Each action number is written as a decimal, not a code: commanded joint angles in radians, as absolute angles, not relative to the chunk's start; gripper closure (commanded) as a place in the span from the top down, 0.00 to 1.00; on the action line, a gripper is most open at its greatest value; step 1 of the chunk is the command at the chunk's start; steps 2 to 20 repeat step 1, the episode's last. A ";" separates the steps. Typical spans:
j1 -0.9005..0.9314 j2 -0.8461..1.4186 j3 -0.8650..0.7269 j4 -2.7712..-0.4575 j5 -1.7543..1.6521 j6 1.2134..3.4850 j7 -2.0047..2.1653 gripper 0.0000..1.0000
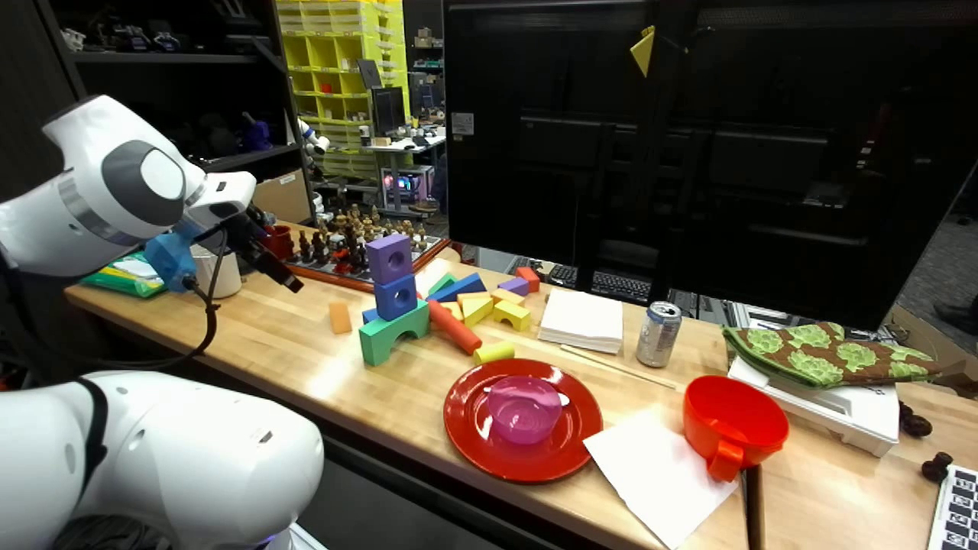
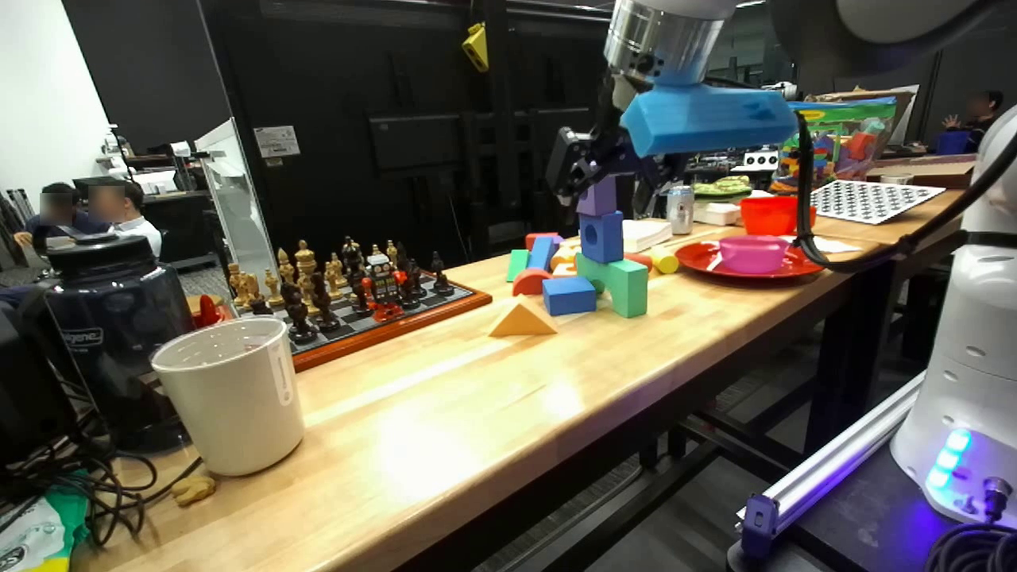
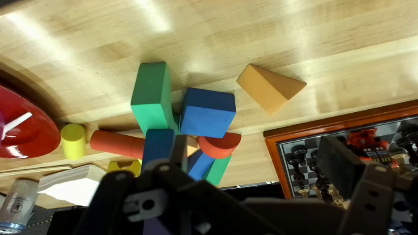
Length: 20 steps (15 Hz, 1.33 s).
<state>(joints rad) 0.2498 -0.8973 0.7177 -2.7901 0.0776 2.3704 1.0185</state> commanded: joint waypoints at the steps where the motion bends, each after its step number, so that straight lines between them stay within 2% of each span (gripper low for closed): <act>1: 0.256 -0.894 0.711 -2.789 0.068 2.369 1.025 1.00; 20: 0.256 -0.894 0.711 -2.789 0.068 2.369 1.025 1.00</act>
